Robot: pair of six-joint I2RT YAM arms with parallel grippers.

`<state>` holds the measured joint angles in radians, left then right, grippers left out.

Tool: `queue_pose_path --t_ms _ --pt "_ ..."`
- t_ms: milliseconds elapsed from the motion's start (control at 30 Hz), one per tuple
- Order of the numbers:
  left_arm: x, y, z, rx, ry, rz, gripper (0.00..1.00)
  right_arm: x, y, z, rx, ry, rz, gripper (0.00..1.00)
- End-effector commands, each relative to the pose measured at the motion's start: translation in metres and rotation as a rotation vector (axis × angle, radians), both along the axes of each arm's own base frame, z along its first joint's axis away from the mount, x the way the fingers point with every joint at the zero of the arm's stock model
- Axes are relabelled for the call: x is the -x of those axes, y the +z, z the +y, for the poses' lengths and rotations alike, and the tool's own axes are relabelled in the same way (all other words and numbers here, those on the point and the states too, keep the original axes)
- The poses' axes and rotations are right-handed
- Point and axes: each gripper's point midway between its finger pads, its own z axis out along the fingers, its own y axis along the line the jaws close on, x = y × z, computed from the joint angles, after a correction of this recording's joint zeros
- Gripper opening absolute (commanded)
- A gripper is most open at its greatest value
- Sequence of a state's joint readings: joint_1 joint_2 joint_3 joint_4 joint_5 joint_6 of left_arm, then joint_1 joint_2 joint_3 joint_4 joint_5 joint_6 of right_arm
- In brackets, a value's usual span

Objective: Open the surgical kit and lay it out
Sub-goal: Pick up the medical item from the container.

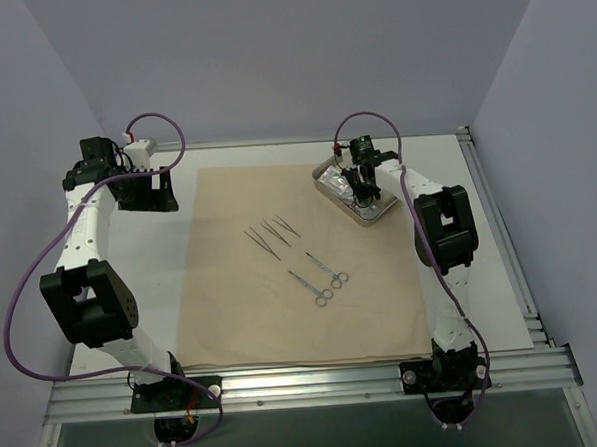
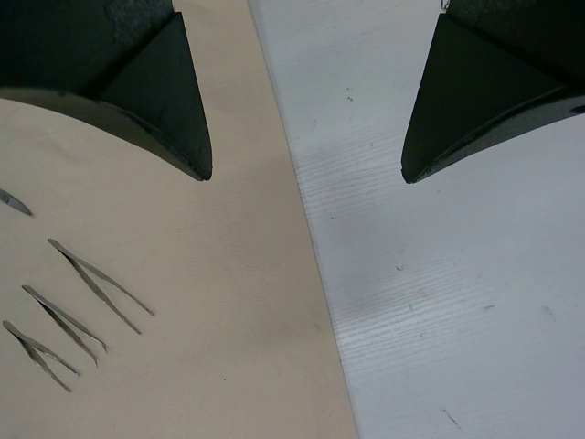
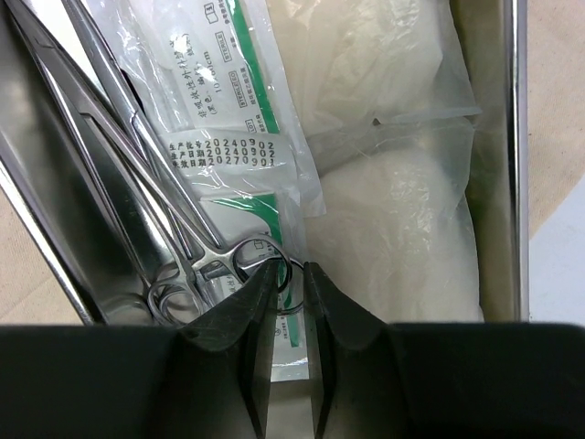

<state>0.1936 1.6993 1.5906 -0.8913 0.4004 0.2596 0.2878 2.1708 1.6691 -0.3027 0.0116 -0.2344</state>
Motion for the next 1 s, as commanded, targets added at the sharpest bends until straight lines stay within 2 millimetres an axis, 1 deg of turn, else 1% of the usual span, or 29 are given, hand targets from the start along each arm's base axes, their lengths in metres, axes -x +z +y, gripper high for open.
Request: queue_pose_path --t_ms 0,133,333,400,433,500,567,600,667,700,767,800,867,900,967 --pt "-0.002 0.019 0.004 -0.016 -0.006 -0.055 0.94 0.004 0.001 -0.004 0.010 -0.013 0.021 0.15" --pt "-0.002 0.020 0.004 -0.015 -0.007 -0.057 0.94 0.007 -0.016 -0.005 0.023 -0.009 0.055 0.15" --pt "-0.002 0.020 0.003 -0.016 -0.010 -0.061 0.94 0.010 -0.032 -0.004 0.024 -0.005 0.089 0.16" --pt "-0.002 0.021 0.003 -0.013 -0.009 -0.062 0.94 0.011 -0.036 -0.005 0.029 -0.001 0.097 0.13" --pt "-0.002 0.021 0.003 -0.013 -0.010 -0.062 0.94 0.012 -0.037 -0.005 0.030 -0.001 0.098 0.05" --pt "-0.002 0.021 0.003 -0.014 -0.012 -0.061 0.94 0.012 -0.036 -0.007 0.035 -0.006 0.093 0.00" --pt "-0.002 0.022 0.003 -0.015 -0.012 -0.064 0.94 0.010 -0.027 -0.007 0.032 -0.007 0.075 0.00" --pt "-0.003 0.022 0.003 -0.015 -0.012 -0.064 0.94 0.008 -0.018 -0.006 0.027 -0.006 0.054 0.00" --pt "-0.002 0.021 0.003 -0.013 -0.009 -0.062 0.94 0.004 -0.006 -0.006 0.025 -0.008 0.029 0.00" --pt "-0.002 0.021 0.003 -0.013 -0.010 -0.062 0.94 0.002 0.008 -0.005 0.015 -0.009 0.000 0.00" --pt "-0.002 0.021 0.003 -0.013 -0.009 -0.060 0.94 -0.001 0.022 -0.004 0.008 -0.011 -0.030 0.00" --pt "-0.002 0.023 0.003 -0.012 -0.010 -0.063 0.94 -0.003 0.037 -0.003 0.001 -0.012 -0.060 0.00" --pt "-0.002 0.023 0.003 -0.014 -0.009 -0.065 0.94 -0.004 0.051 -0.001 0.000 -0.008 -0.090 0.00" --pt "-0.002 0.023 0.003 -0.014 -0.009 -0.065 0.94 -0.004 0.064 -0.002 -0.005 -0.007 -0.112 0.00" --pt "-0.002 0.023 0.003 -0.014 -0.009 -0.065 0.94 -0.004 0.073 -0.002 -0.002 -0.006 -0.128 0.00"
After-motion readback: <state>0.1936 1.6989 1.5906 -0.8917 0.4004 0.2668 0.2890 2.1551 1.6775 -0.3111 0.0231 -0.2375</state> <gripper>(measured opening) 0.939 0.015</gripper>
